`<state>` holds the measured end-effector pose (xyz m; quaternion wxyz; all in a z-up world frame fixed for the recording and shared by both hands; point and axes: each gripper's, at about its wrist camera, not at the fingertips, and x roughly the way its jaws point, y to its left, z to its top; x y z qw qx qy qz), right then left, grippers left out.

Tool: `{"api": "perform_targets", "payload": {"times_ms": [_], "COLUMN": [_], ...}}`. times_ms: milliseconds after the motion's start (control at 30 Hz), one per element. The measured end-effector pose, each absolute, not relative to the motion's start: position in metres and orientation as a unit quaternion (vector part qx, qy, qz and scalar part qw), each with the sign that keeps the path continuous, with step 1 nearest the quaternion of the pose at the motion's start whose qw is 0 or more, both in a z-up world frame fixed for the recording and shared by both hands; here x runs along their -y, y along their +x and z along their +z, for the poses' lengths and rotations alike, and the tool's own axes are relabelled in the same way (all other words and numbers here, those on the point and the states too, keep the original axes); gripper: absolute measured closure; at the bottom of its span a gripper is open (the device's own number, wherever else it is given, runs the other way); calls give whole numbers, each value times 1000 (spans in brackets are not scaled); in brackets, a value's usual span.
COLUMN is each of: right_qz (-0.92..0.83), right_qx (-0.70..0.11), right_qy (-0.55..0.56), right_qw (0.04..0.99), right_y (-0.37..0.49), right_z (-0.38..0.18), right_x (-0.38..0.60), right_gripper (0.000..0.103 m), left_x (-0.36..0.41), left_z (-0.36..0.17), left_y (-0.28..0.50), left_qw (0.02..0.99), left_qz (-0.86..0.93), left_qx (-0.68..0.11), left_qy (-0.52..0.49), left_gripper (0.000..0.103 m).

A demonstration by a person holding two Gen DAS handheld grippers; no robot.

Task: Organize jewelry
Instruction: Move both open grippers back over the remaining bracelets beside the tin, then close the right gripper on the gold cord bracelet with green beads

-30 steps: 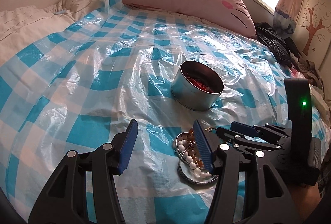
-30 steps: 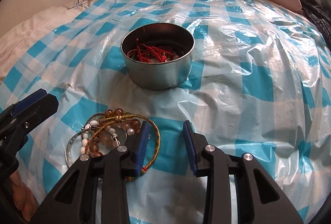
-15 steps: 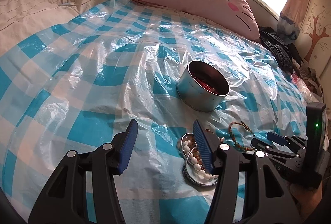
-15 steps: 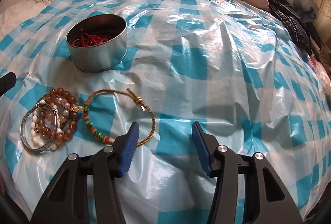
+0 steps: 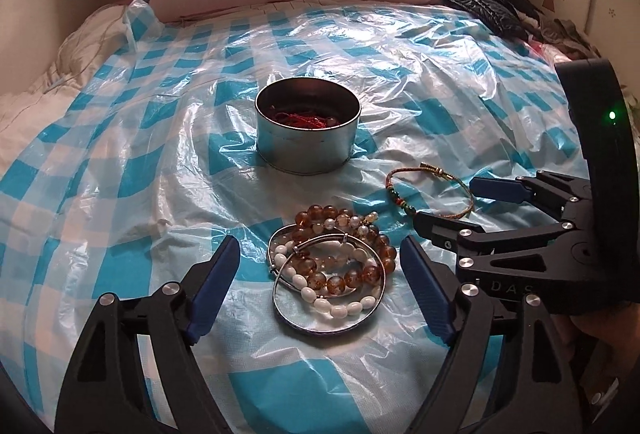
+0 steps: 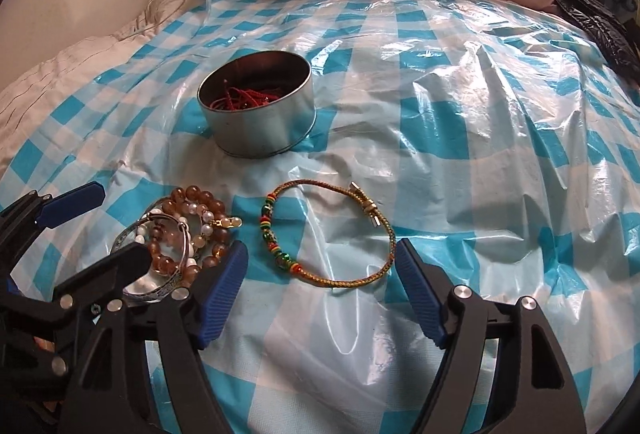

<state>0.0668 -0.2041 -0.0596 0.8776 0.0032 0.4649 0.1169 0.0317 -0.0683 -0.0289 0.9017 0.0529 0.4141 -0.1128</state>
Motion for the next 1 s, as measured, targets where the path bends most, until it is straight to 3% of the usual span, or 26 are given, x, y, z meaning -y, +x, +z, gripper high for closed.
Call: {"api": "perform_targets", "payload": {"times_ms": [167,267,333,500,767,867,900,1000], "right_qz": [96,81,77,100,105,114,119,130], "right_qx": [-472,-470,-468,-449,-452,-464,-464,-462], "right_qy": [36,52,55,62,65,54,52,58], "right_qw": [876,878,879,886,884,877,876,876], "right_y": [68,64,60,51,60,63,61,55], "right_z": [-64,-62,-61,-52,-53,-62,-62,-60], "right_x": [218,227,229,230,229,223,221,222], "right_gripper": [30,33,33,33,33,41,48,62], "left_x": [66,53,32,-15,-1,3,3,0], "left_z": [-47,-44,-41,-35,-38,-46,-46,-45], "left_y": [46,46,49,47,53,58,58,56], "left_qw": [878,887,891,895,892,882,883,886], "left_qz": [-103,-87,-59,-46,-48,-54,-56,-55], "left_qx": [-464,-454,-451,-422,-436,-456,-454,-447], "left_qy": [55,27,-16,-135,-107,-103,-102,-107], "left_gripper": [22,23,30,31,37,37,38,48]}}
